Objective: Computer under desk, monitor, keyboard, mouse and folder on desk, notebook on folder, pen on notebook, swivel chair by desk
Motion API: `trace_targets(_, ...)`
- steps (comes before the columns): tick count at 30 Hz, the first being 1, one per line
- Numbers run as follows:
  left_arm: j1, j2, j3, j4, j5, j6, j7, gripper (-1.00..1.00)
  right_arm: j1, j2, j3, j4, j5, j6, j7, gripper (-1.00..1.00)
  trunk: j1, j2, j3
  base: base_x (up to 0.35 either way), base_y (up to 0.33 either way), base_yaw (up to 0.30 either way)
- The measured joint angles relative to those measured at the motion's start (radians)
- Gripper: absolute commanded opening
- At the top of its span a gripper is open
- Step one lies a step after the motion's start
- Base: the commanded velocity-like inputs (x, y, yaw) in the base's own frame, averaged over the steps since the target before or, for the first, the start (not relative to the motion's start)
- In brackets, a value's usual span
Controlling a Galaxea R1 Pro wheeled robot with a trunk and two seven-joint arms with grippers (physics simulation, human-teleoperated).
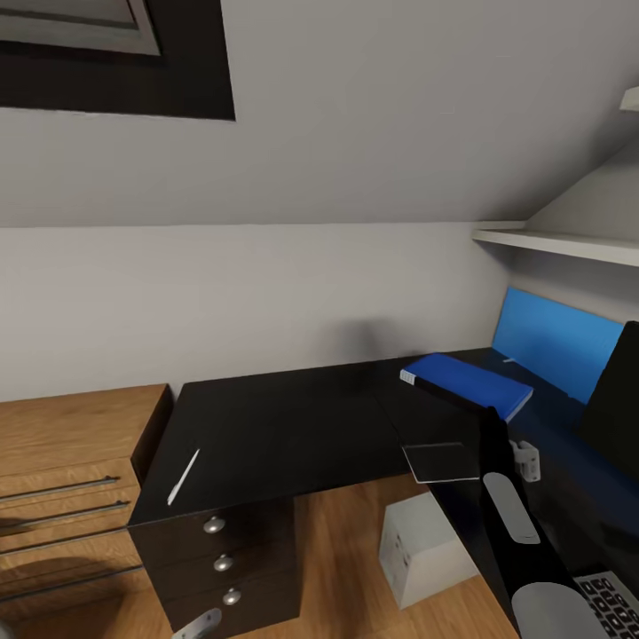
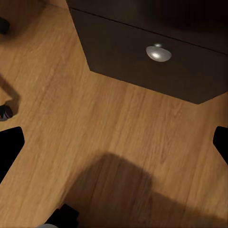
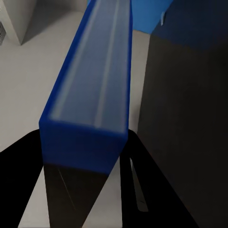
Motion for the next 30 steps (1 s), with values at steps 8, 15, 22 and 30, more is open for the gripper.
trace_targets(8,0.001,0.000,0.000,0.000,0.000,0.000,0.000,1.00,0.000,0.002,-0.001,-0.001,-0.001,0.001,0.004,-1.00,0.000,0.000,0.000,0.010,0.000,0.000)
trace_targets(15,0.000,-0.001,0.000,0.000,0.000,0.000,0.000,1.00,0.000,0.003,0.000,0.010,-0.001,-0.044,-0.001,-1.00,0.000,0.000,0.000,0.001,0.000,0.000)
trace_targets(22,0.000,-0.001,0.000,0.000,0.001,0.000,0.000,1.00,-0.001,0.002,0.003,0.067,-0.002,-0.153,-0.004,-1.00,0.000,0.000,0.000,0.000,0.000,0.000)
trace_targets(30,0.000,-0.001,-0.001,0.000,0.001,0.000,0.000,1.00,-0.001,0.004,0.004,0.082,-0.003,-0.169,-0.004,-1.00,0.000,0.000,0.000,0.000,0.000,0.000)
